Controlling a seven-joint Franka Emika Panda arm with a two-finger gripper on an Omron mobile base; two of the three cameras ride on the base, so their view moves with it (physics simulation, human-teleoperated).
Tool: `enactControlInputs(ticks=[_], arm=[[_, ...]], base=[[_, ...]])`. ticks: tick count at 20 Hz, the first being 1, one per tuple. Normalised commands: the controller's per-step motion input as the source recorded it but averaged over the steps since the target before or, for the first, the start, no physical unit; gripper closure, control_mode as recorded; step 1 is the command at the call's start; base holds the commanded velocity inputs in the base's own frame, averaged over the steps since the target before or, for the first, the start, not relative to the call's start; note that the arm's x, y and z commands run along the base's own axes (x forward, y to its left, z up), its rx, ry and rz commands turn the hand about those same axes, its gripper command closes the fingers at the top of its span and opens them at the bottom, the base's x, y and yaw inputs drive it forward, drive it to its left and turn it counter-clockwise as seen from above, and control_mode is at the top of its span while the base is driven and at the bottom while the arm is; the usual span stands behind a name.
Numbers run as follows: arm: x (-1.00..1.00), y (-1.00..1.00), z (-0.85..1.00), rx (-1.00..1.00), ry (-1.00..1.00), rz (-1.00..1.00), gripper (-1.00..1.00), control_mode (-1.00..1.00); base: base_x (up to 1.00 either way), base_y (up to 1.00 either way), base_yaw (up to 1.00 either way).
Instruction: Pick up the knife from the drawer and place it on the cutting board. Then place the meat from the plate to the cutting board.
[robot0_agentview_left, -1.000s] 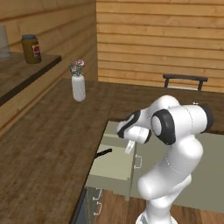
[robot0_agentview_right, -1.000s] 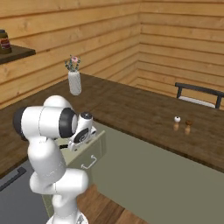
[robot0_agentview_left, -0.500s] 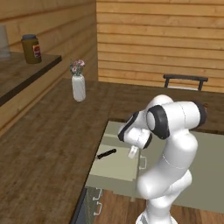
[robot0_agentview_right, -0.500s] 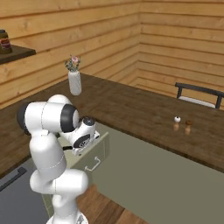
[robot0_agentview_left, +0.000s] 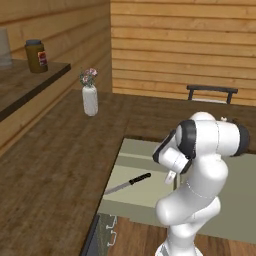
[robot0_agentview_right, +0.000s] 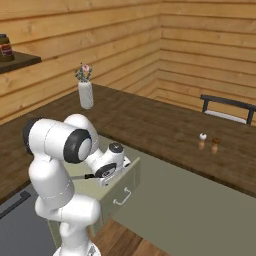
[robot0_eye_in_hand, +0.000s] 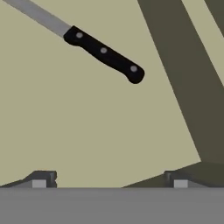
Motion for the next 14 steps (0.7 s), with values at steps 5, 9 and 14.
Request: enactControlInputs(ticks=[5, 9, 14], arm=[[-0.04, -1.00, 0.00, 0.00, 0.16, -0.12, -1.00, -1.00], [0.00, -0.86, 0.07, 0.00, 0.13, -0.01, -1.00, -1.00], [0.00, -0.20, 0.49, 0.00, 0.02, 0.06, -1.00, -1.00]], base=[[0.00, 0.00, 0.00], [0.00, 0.00, 0.00], [0.00, 0.00, 0.00]])
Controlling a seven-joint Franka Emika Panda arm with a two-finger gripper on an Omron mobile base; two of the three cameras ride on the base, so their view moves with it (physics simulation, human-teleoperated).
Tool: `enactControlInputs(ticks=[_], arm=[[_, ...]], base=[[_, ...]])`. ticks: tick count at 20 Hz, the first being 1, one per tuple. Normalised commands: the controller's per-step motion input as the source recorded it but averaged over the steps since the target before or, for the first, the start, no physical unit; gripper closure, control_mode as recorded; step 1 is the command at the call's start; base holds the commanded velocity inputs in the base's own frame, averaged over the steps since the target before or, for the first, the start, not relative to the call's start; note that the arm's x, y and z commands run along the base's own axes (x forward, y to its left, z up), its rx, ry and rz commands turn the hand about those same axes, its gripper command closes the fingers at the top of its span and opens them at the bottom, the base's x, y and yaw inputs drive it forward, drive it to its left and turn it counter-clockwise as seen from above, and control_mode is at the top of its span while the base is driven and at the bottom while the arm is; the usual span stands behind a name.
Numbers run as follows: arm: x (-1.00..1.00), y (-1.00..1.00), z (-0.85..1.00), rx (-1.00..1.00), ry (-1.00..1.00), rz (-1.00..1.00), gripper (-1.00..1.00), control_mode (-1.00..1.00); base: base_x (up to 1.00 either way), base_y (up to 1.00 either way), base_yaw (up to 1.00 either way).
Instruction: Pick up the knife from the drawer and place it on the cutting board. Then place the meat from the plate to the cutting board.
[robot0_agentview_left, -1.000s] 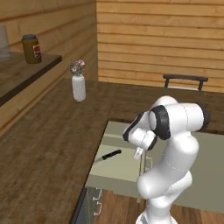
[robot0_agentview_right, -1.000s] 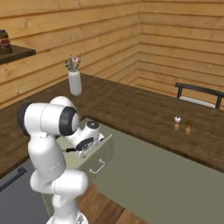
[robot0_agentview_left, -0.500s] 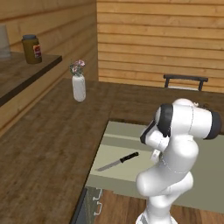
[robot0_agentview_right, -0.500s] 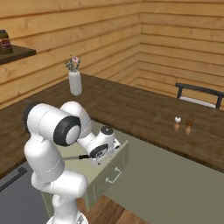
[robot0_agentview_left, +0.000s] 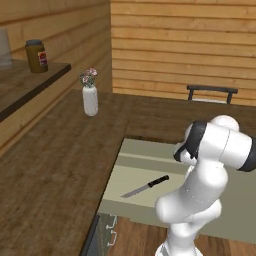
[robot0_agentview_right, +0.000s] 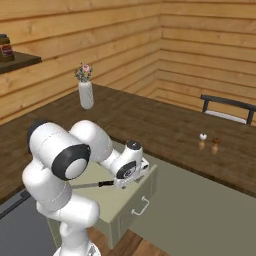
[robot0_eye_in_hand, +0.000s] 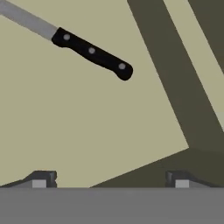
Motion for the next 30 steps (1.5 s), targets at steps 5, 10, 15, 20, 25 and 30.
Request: enactControlInputs(ticks=[5, 10, 15, 20, 25, 30], arm=[[0.03, 0.12, 0.55, -0.01, -0.02, 0.30, -1.00, -1.00], [0.24, 0.23, 0.13, 0.00, 0.00, 0.53, -1.00, -1.00], [0.21, 0.31, 0.06, 0.00, -0.04, 0.54, -1.00, -1.00], [0.04, 0.29, 0.00, 0.00, -0.16, 0.61, -1.00, -1.00], [0.04, 0.54, -0.05, 0.00, -0.01, 0.55, -1.00, -1.00], [0.14, 0.26, -0.06, 0.00, 0.06, 0.22, -1.00, -1.00]], base=[[0.00, 0.00, 0.00], [0.00, 0.00, 0.00], [0.00, 0.00, 0.00], [0.00, 0.00, 0.00], [0.00, 0.00, 0.00], [0.00, 0.00, 0.00]])
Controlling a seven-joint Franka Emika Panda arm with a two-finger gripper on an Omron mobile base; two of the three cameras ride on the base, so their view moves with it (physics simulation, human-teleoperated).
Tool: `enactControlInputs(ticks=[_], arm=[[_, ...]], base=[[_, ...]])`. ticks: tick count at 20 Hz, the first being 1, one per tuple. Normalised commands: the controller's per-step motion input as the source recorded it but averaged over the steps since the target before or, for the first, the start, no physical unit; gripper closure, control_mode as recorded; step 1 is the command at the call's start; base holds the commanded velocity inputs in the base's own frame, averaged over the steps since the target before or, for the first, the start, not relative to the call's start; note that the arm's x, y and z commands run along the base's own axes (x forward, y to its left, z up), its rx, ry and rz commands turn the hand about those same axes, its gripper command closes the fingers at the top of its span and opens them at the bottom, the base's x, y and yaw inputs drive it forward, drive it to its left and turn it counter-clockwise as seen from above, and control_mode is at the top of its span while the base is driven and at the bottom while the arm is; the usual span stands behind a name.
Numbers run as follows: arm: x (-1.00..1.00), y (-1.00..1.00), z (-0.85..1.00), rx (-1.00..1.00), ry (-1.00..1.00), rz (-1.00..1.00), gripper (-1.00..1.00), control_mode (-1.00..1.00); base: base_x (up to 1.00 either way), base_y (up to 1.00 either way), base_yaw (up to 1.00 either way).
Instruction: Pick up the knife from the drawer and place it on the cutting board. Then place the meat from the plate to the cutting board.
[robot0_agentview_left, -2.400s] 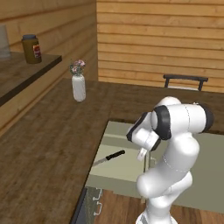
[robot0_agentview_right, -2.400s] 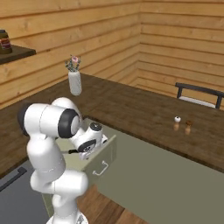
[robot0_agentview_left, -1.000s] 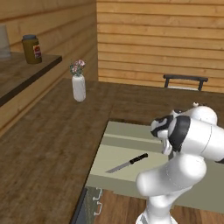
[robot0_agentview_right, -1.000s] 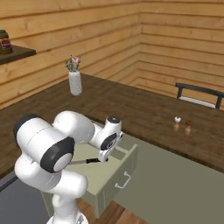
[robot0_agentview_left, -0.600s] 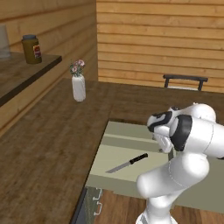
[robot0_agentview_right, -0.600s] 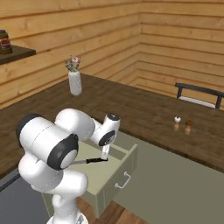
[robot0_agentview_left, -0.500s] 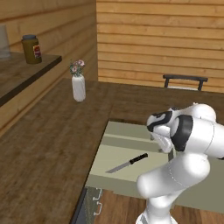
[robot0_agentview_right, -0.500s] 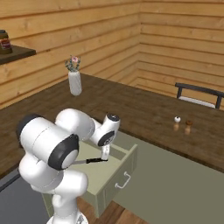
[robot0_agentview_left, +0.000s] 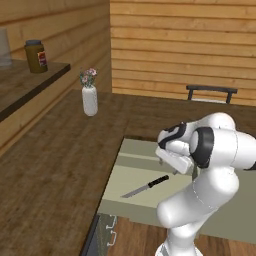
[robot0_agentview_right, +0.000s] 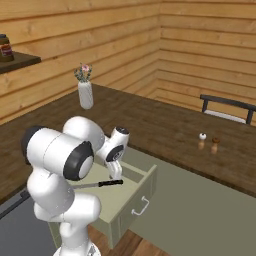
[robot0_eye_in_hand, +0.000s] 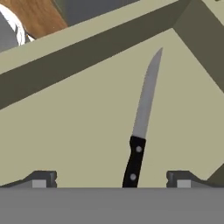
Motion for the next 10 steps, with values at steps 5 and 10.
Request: enactControlInputs(ticks=[5, 10], arm=[[0.00, 0.00, -0.30, 0.00, 0.00, 0.01, -1.00, -1.00], [0.02, 0.00, -0.46, 0.00, 0.00, 0.00, -1.00, -1.00]], base=[[0.00, 0.00, 0.00], [0.00, 0.00, 0.00]])
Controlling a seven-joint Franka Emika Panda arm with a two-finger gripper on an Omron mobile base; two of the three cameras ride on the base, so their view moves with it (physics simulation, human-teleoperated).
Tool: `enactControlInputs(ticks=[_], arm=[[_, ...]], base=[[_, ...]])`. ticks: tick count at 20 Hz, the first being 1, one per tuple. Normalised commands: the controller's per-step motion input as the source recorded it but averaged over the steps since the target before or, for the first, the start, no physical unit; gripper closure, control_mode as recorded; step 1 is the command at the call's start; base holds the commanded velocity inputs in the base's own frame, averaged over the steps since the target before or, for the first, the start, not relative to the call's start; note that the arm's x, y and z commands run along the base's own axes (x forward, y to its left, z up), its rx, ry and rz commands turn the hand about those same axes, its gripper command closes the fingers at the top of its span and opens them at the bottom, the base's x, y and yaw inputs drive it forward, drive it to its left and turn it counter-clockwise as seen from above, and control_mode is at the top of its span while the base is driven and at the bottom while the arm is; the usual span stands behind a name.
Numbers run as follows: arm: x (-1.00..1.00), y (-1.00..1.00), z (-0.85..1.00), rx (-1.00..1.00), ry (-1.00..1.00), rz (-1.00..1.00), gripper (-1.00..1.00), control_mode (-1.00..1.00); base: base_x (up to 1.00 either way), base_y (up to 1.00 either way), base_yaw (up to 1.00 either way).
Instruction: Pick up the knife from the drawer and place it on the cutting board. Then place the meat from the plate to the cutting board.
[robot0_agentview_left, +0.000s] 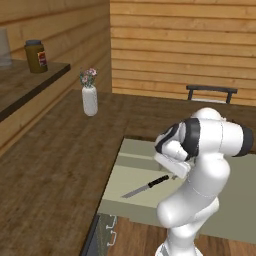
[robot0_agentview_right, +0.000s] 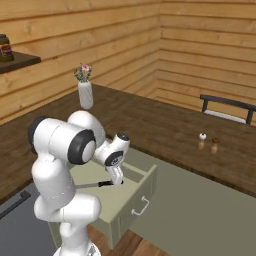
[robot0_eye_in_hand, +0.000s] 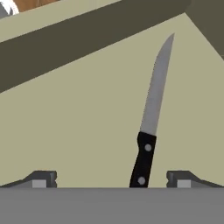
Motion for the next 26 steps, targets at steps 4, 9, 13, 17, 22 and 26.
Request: enactControlInputs(ticks=[4, 9, 13, 17, 22, 26], arm=[[0.11, 0.00, -0.36, 0.00, 0.00, 0.00, -1.00, -1.00], [0.10, 0.00, -0.16, 0.00, 0.00, 0.00, -1.00, -1.00], [0.24, 0.00, -0.09, 0.00, 0.04, 0.00, -1.00, -1.00], [0.36, 0.00, -0.18, 0.00, 0.10, 0.00, -1.00, -1.00], [0.32, 0.00, -0.39, 0.00, 0.08, 0.00, -1.00, -1.00], [0.26, 0.00, -0.26, 0.00, 0.00, 0.00, -1.00, -1.00]], base=[[0.00, 0.00, 0.00], [0.00, 0.00, 0.00], [0.00, 0.00, 0.00], [0.00, 0.00, 0.00], [0.00, 0.00, 0.00], [0.00, 0.00, 0.00]])
